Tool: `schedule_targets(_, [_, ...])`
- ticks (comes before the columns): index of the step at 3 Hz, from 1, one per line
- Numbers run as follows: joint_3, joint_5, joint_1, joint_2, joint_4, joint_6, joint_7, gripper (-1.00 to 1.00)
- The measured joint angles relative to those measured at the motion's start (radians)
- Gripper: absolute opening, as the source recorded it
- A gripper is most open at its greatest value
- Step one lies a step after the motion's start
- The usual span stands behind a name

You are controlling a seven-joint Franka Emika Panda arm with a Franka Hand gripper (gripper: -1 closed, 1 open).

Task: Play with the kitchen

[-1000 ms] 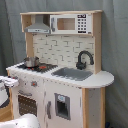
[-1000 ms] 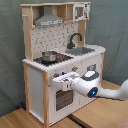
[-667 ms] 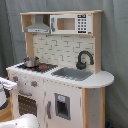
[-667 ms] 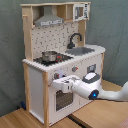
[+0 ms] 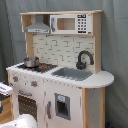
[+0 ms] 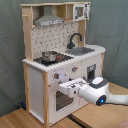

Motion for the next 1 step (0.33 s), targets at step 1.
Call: schedule_targets(1, [0.001,0.0,0.081,0.0,-0.064,-0.042,0.0,1.0])
